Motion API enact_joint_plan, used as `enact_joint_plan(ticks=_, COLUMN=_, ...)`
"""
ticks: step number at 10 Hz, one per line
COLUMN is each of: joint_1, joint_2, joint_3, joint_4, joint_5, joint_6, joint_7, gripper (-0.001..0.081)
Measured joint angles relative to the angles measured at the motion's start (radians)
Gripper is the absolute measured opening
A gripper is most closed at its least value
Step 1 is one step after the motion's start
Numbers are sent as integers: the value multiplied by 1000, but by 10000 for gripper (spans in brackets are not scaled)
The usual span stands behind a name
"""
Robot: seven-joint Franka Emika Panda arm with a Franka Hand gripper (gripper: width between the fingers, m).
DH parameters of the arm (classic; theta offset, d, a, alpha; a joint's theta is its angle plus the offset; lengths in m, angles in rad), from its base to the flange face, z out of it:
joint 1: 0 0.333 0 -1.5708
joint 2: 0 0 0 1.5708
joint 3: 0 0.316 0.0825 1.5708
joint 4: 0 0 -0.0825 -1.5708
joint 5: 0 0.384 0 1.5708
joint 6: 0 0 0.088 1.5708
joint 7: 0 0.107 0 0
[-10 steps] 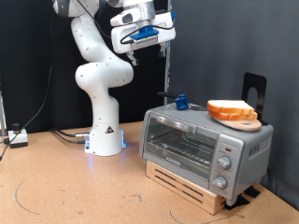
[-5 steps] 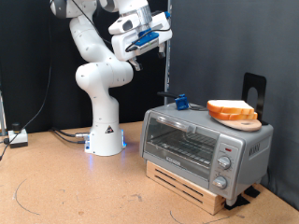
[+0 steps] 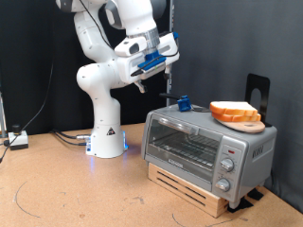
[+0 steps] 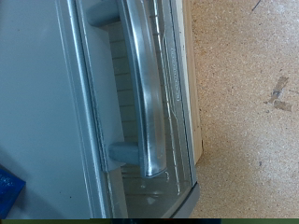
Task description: Make a piece of toast with the oven
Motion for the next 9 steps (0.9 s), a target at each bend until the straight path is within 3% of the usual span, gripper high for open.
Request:
enact_joint_plan(ticks=1, joint_1=0, joint_2=-1, joint_3=-1, joint_4=0, joint_5=2, joint_6=-11, joint_7=-4, gripper=809)
enact_joint_plan(ticks=3, joint_1=12, joint_2=-11, joint_3=-44, joint_4=16, joint_5=85, joint_6=-94, joint_7=-102, gripper=809)
enact_joint_plan(ticks=4, joint_1=13, joint_2=-23, joint_3=-52, joint_4=5, joint_5=90, joint_6=-86, joint_7=-141, gripper=809)
enact_joint_plan(ticks=7, joint_1=11, joint_2=-31, joint_3=-31, joint_4=-90, joint_5=34, joint_6=-15, joint_7=-159, gripper=809)
enact_joint_plan(ticks=9, joint_1=8, joint_2=-21, joint_3=-7, joint_4=-170, joint_5=8, joint_6=79, joint_7=-137, gripper=809)
